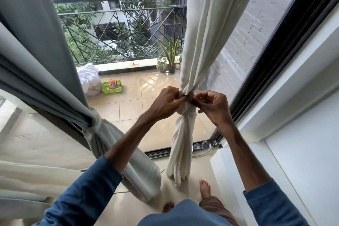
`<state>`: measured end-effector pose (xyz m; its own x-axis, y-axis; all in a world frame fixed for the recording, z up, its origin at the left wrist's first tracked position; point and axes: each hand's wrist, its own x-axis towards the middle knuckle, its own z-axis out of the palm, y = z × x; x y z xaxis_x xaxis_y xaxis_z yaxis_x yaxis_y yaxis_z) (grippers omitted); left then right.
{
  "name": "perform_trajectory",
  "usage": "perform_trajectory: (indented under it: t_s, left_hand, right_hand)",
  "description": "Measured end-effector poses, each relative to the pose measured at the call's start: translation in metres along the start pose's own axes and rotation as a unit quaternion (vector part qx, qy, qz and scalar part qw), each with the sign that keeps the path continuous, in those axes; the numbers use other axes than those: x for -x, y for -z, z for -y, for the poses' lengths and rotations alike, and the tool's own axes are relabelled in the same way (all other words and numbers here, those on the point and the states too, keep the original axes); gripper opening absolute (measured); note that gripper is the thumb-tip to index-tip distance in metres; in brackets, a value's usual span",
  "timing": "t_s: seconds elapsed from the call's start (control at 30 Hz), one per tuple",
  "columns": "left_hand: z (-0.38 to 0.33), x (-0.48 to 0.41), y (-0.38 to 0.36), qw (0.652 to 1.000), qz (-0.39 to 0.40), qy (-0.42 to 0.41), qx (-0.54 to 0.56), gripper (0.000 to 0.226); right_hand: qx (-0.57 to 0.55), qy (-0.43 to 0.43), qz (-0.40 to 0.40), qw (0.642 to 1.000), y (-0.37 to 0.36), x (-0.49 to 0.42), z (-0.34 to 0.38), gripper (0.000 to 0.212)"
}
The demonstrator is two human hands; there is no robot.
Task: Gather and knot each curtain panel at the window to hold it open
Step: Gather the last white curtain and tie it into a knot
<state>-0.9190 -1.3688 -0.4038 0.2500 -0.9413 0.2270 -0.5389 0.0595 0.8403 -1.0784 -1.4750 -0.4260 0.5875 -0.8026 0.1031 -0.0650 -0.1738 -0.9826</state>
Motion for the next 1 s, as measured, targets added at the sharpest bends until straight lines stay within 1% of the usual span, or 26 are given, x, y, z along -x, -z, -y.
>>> perform_trajectory:
  t_s: [0.1, 0.2, 0.23, 0.3, 0.4, 0.5, 0.53, 0.57, 0.63, 0.7, 0.77, 0.8, 0.87, 1.0]
  left_hand:
    - [-0.003, -0.001, 0.000, 1.000, -0.020, 0.016, 0.008, 0.050]
    - [0.000, -0.001, 0.001, 1.000, -0.020, 0.023, 0.000, 0.064]
    - [0.002, -0.001, 0.000, 1.000, -0.022, 0.022, 0.000, 0.065]
    - [0.002, -0.001, -0.002, 1.000, -0.021, 0.022, -0.002, 0.061]
    - [0.001, -0.001, -0.001, 0.999, -0.015, 0.024, -0.018, 0.046]
    - [0.003, 0.001, 0.001, 1.000, 0.012, 0.019, -0.010, 0.034]
    - [0.003, 0.002, 0.001, 1.000, 0.013, 0.013, -0.004, 0.035]
    - [0.004, 0.004, 0.000, 1.000, 0.008, 0.007, -0.001, 0.043]
    - [0.008, 0.007, -0.002, 1.000, -0.009, 0.003, -0.027, 0.066]
    - [0.015, 0.011, -0.005, 0.997, -0.026, 0.015, -0.074, 0.089]
    - [0.021, 0.016, -0.012, 0.992, -0.032, 0.041, -0.115, 0.103]
    - [0.020, 0.019, -0.016, 0.989, -0.033, 0.059, -0.130, 0.105]
    - [0.018, 0.023, -0.026, 0.984, -0.047, 0.094, -0.147, 0.104]
    - [0.016, 0.026, -0.046, 0.973, -0.097, 0.129, -0.166, 0.086]
  right_hand:
    - [0.010, 0.015, 0.011, 1.000, -0.002, -0.003, 0.001, 0.031]
    - [0.006, 0.017, 0.025, 1.000, 0.001, -0.008, -0.001, 0.031]
    - [0.007, 0.020, 0.023, 1.000, 0.002, -0.007, -0.002, 0.029]
    - [0.011, 0.035, 0.009, 0.999, 0.001, -0.005, -0.003, 0.025]
    - [-0.001, 0.043, 0.002, 0.999, -0.001, -0.004, -0.006, 0.015]
    - [-0.005, 0.051, 0.008, 0.999, -0.002, 0.000, -0.009, 0.027]
    - [-0.006, 0.057, 0.010, 0.998, -0.002, 0.002, -0.010, 0.031]
    - [-0.008, 0.065, 0.014, 0.998, -0.001, 0.004, -0.011, 0.033]
    - [-0.013, 0.071, 0.020, 0.997, 0.002, 0.008, -0.014, 0.037]
    - [-0.015, 0.065, 0.023, 0.998, 0.007, 0.010, -0.017, 0.040]
    - [-0.015, 0.055, 0.020, 0.998, 0.013, 0.013, -0.020, 0.043]
    - [-0.017, 0.049, 0.015, 0.999, 0.016, 0.015, -0.022, 0.044]
    - [-0.022, 0.040, 0.007, 0.999, 0.021, 0.020, -0.025, 0.047]
    - [-0.040, 0.013, -0.004, 0.999, 0.031, 0.030, -0.029, 0.047]
